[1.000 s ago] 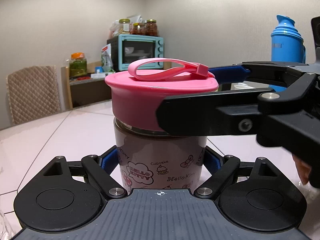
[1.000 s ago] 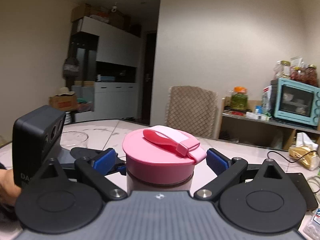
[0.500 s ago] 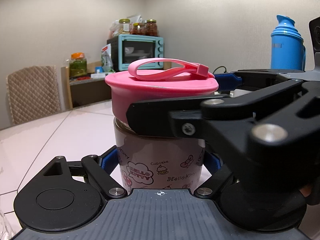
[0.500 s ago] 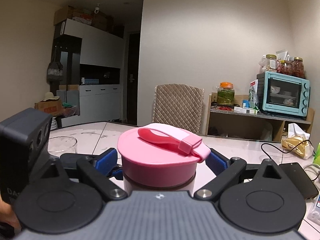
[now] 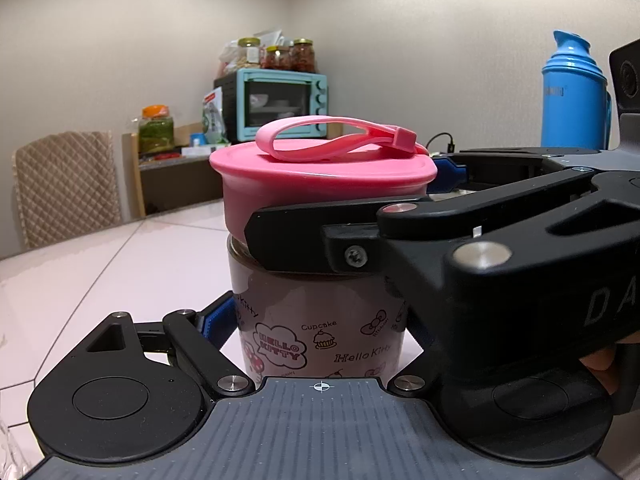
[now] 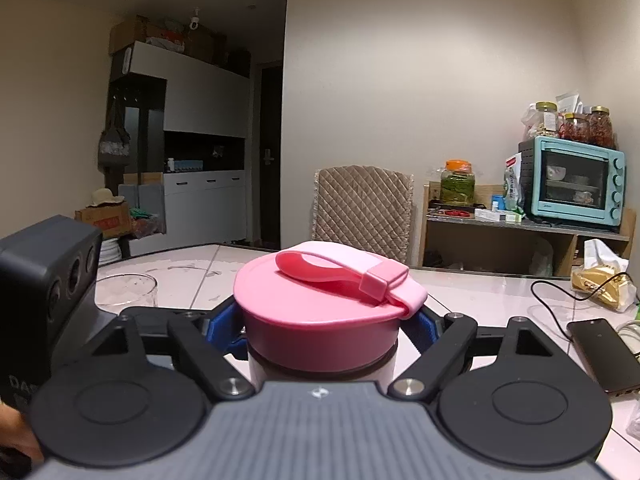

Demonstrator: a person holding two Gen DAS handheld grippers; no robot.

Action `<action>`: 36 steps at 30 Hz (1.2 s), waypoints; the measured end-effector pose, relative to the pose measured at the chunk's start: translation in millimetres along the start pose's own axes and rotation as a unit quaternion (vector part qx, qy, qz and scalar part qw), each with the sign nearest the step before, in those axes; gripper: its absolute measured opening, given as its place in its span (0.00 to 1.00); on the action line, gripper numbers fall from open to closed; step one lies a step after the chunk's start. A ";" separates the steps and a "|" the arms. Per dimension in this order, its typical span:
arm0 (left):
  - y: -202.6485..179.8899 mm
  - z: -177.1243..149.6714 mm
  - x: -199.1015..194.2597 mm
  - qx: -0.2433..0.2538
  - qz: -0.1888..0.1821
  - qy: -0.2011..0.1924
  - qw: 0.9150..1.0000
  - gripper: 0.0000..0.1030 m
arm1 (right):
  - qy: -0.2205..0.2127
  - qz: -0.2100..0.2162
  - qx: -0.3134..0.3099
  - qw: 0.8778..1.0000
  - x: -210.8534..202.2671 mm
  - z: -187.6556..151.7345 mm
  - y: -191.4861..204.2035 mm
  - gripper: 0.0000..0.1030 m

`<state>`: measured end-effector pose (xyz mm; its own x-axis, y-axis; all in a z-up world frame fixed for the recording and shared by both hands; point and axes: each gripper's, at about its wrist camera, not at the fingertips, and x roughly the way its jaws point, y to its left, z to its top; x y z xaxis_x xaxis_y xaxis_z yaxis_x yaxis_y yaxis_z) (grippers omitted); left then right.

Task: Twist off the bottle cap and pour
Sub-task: 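Twist the pink cap free and lift it off with the right gripper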

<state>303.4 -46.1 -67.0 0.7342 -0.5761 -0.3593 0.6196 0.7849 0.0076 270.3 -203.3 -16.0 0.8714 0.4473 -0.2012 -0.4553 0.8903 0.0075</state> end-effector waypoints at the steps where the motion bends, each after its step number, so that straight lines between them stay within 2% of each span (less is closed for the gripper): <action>1: -0.3 -0.2 -0.4 0.000 0.000 0.000 1.000 0.87 | 0.000 0.006 0.003 1.000 -0.2 -0.3 -2.1 0.82; 8: -2.2 -0.5 -1.1 0.000 0.001 0.000 1.000 0.87 | -0.014 0.017 0.001 1.000 -4.2 3.7 -4.2 0.82; 36: -8.8 0.3 -1.3 0.000 0.011 -0.002 1.000 0.87 | -0.033 0.006 0.002 0.999 -12.7 17.8 -3.8 0.82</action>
<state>297.1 -52.3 -66.4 0.7487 -0.5602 -0.3545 0.6038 0.7970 0.0157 264.2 -210.9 4.0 0.8761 0.4624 -0.1361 -0.4652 0.8851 0.0130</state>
